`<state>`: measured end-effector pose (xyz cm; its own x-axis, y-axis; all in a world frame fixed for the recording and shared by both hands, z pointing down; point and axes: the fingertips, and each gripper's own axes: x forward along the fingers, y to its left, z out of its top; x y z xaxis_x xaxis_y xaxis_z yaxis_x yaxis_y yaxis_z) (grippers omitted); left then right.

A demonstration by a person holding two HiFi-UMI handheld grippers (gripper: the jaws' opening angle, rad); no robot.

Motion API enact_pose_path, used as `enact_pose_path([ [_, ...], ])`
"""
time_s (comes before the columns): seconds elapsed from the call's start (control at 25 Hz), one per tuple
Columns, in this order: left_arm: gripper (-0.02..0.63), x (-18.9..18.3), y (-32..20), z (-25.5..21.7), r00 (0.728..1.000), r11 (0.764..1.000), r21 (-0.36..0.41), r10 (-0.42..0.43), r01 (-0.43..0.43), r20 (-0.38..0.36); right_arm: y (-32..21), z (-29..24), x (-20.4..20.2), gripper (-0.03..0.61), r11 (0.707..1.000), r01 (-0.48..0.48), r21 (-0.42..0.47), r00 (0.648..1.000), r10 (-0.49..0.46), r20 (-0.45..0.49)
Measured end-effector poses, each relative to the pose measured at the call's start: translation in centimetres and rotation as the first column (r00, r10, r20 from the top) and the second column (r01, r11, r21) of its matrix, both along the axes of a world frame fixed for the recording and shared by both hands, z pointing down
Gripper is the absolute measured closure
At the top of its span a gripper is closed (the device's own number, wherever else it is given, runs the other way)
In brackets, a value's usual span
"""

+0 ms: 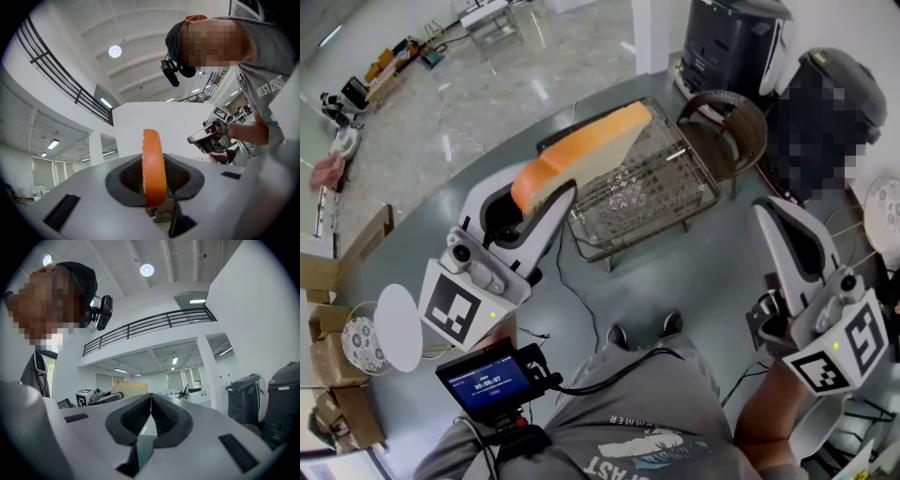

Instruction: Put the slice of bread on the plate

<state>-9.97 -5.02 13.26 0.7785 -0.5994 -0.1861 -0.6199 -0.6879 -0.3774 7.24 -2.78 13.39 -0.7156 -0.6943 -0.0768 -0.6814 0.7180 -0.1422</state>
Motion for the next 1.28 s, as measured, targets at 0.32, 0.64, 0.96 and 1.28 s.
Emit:
enact_pose_path([
  [0.32,0.512,6.0,-3.3,0.9,0.998,0.998,-0.009,-0.068,0.068,-0.004,-4.9,1.0,6.3,0.572,0.998,0.065,-0.008,0.998,-0.065,0.001],
  [0.64,0.512,10.4,-5.6,2.0,0.996,0.995,-0.034,-0.089,0.089,0.003,-7.5,1.5,10.1,0.572,0.995,0.096,-0.018,0.995,-0.096,0.005],
  [0.96,0.512,11.4,-6.4,1.5,0.993,0.993,-0.029,-0.113,0.113,0.017,-8.8,1.4,11.2,0.572,0.993,0.120,-0.017,0.993,-0.120,0.022],
  [1.28,0.514,8.6,-8.9,3.1,0.995,0.994,-0.048,-0.098,0.099,0.017,-11.2,2.6,8.5,0.572,0.994,0.100,-0.033,0.995,-0.099,0.014],
])
